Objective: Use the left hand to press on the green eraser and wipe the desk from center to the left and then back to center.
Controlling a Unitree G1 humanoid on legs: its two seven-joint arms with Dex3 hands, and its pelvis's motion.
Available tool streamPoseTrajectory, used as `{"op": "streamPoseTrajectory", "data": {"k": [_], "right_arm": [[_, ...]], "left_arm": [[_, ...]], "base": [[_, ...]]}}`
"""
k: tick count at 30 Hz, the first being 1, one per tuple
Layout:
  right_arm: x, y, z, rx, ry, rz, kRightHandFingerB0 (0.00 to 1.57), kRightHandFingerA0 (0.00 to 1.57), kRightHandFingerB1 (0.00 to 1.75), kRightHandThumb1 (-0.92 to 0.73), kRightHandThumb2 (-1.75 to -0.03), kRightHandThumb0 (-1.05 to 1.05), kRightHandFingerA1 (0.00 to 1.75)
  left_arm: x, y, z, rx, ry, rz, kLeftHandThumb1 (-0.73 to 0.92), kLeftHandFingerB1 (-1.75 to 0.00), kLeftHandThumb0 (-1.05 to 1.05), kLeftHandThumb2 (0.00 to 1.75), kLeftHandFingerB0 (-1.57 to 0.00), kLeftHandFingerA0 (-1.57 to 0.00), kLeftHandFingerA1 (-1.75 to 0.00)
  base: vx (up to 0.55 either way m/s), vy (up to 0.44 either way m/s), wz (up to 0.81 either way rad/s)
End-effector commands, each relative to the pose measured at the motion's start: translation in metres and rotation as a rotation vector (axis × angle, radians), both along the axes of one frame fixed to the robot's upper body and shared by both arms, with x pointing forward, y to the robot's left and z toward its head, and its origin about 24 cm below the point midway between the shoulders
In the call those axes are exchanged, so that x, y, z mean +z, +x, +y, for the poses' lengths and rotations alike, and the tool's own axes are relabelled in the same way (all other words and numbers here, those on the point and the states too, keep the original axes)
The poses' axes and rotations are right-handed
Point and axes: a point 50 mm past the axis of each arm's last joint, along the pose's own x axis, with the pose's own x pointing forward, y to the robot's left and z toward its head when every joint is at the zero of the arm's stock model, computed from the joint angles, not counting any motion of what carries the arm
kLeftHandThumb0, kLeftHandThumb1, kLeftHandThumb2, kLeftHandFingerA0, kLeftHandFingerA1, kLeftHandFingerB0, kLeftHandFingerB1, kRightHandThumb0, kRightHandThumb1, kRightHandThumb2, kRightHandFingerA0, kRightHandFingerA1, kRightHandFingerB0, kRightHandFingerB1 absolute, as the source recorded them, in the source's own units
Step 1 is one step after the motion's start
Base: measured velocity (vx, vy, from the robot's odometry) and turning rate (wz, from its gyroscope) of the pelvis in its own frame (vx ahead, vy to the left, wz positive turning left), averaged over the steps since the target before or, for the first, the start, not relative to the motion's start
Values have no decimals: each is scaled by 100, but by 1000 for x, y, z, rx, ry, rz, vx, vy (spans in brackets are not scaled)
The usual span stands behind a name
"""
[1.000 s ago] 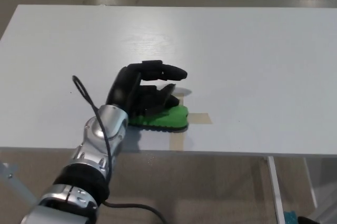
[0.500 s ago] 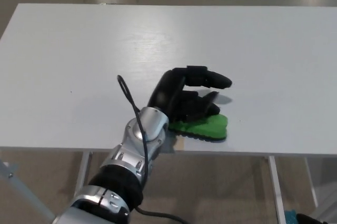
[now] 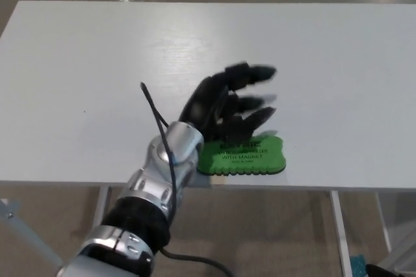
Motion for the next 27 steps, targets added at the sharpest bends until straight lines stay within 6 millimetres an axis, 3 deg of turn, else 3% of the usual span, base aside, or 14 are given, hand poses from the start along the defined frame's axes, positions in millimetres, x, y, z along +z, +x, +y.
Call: {"op": "streamPoseTrajectory", "data": {"k": [1,4,5,8,11,12,14,17,18,21,24,25,26,27], "right_arm": [[-3,-5,-2,-15,-1,27,62,87,41,-79,-64,-42,60],[-3,-6,-2,-8,1,30,62,87,41,-79,-64,-42,60],[-4,-8,-3,-4,-8,36,61,86,41,-79,-64,-42,61],[-5,-10,-3,-9,-6,44,62,86,41,-79,-64,-42,60],[-5,-10,-3,-12,-7,42,62,86,41,-79,-64,-42,60],[-5,-11,-3,-13,-6,42,61,86,41,-79,-64,-41,60],[-6,-12,-3,-17,-5,43,61,86,41,-79,-64,-41,60],[-6,-14,-3,-21,-6,45,61,86,41,-79,-64,-41,60],[-7,-17,-3,-21,-1,47,60,87,40,-79,-64,-42,60],[-4,-20,-8,-39,-11,30,59,87,40,-78,-64,-42,58],[-4,-20,-8,-41,-12,27,59,87,40,-78,-64,-42,58],[2,-13,-13,-86,-7,-16,59,89,39,-76,-64,-44,53],[7,-9,-17,-118,-2,-48,59,89,39,-76,-64,-44,53],[7,-9,-17,-118,-2,-48,59,89,39,-76,-64,-44,53]], "left_arm": [[77,12,21,-238,-138,-87,43,-33,-69,83,-1,0,-13],[101,10,31,-264,-161,-138,42,-35,-69,83,0,0,-13],[122,8,38,-284,-173,-192,41,-33,-70,84,0,0,-10],[148,1,49,-311,-171,-266,40,-32,-70,84,0,0,-10],[161,-4,54,-322,-158,-307,40,-32,-70,84,0,0,-10],[175,-13,61,-341,-142,-368,43,-30,-85,68,-5,0,-10],[183,-20,67,-358,-133,-407,51,-30,-84,63,-4,0,-15],[187,-28,73,-372,-128,-424,51,-30,-84,63,-4,0,-15],[184,-37,82,-387,-119,-437,46,-30,-77,86,-5,-5,-6],[176,-67,104,-448,-82,-458,50,-29,-82,87,-6,-8,-4],[176,-71,105,-453,-80,-453,50,-29,-82,87,-6,-8,-4],[163,-89,121,-478,-85,-430,58,-28,-72,59,-7,-17,-29],[155,-104,132,-501,-83,-411,58,-28,-72,59,-7,-17,-29],[155,-104,132,-501,-83,-411,58,-28,-72,59,-7,-17,-29]], "base": [[0,0,0],[0,0,0],[0,0,0],[0,0,0],[0,0,0],[0,0,0],[0,0,0],[0,0,0],[0,0,0],[0,0,0],[0,0,0],[0,0,0],[0,0,0],[0,0,0]]}}
